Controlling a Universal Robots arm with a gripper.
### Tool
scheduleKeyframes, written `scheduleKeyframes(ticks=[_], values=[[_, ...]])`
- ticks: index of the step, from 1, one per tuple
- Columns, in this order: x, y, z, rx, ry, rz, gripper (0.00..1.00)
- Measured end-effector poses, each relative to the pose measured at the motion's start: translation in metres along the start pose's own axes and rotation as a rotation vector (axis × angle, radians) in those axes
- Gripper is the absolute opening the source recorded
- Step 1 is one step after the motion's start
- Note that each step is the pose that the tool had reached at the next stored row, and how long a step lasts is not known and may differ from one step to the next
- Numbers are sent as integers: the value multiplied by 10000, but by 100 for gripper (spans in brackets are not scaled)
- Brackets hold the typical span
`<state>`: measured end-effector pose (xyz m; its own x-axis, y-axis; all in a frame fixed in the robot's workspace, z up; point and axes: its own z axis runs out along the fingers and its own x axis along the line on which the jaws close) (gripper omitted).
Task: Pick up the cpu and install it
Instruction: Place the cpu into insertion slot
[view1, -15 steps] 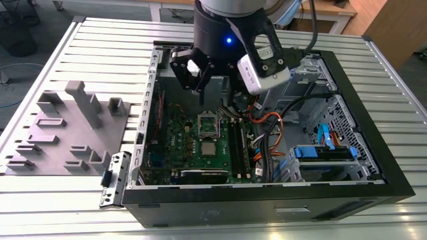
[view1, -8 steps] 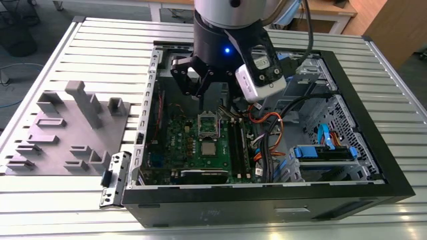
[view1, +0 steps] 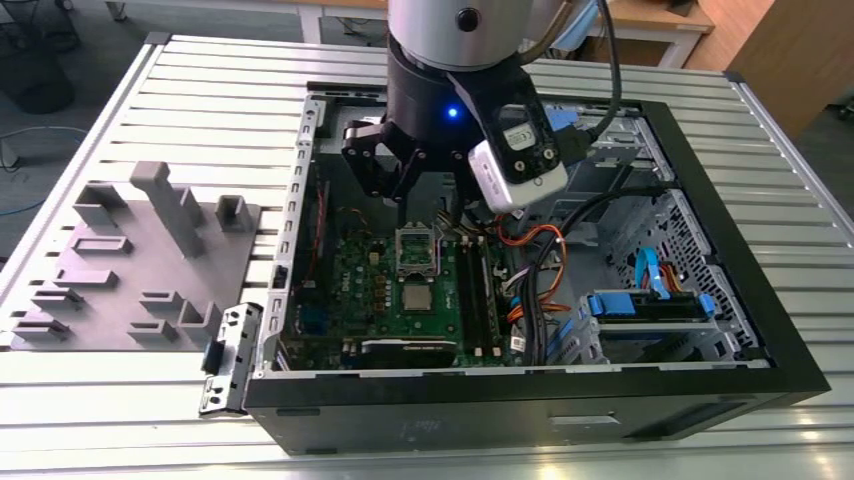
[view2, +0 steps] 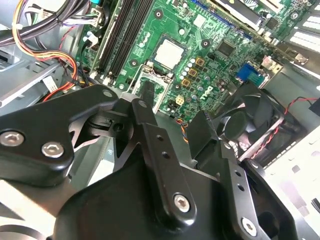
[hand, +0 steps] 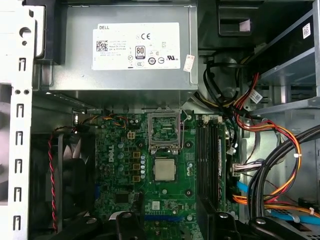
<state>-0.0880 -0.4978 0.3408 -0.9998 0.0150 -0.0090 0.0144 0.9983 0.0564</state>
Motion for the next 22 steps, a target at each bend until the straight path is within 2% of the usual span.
scheduleKeyframes(ticks=[3, 22], values=[[0, -1, 17, -8, -3, -1, 53], [3, -20, 360, -3, -1, 0, 53]])
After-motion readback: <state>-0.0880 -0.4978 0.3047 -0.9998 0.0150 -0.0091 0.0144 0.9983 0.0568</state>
